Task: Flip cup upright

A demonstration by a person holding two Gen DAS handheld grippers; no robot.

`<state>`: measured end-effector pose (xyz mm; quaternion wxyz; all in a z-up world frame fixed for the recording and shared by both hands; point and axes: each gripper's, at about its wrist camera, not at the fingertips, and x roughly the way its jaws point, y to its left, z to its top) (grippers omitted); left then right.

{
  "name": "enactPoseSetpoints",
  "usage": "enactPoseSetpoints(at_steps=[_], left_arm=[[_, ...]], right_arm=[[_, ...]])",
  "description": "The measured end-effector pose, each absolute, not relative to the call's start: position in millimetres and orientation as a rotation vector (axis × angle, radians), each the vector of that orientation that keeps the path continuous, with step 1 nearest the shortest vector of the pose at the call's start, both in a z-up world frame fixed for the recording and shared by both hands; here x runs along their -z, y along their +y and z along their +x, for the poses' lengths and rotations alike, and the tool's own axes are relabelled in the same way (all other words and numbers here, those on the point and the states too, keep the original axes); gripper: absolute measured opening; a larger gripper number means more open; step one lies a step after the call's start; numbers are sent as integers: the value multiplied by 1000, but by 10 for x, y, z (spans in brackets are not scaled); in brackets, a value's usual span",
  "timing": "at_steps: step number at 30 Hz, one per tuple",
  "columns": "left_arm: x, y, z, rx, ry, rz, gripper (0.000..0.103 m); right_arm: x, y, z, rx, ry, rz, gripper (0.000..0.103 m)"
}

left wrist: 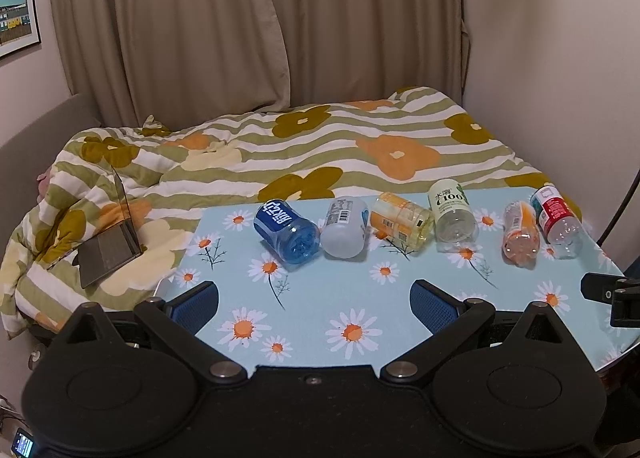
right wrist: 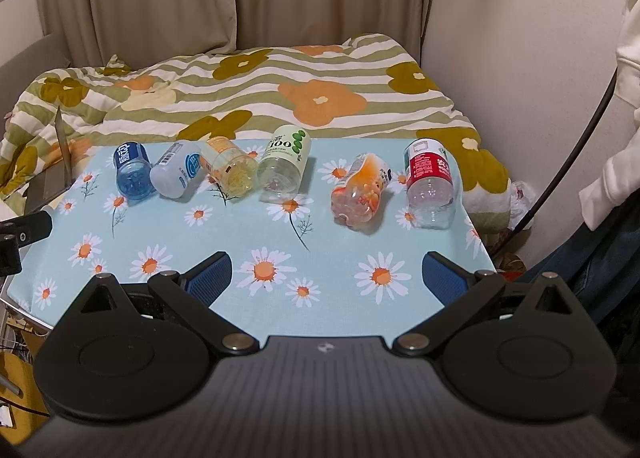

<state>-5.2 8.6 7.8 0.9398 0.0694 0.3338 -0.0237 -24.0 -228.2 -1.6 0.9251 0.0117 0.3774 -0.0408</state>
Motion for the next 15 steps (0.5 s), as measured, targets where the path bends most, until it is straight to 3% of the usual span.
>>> enactPoseSetpoints(at_steps=[15], left_arm=[[-64,129,-40,51,687,138,103]], right_arm=[[101,-2184,-245,89,789,26,103]])
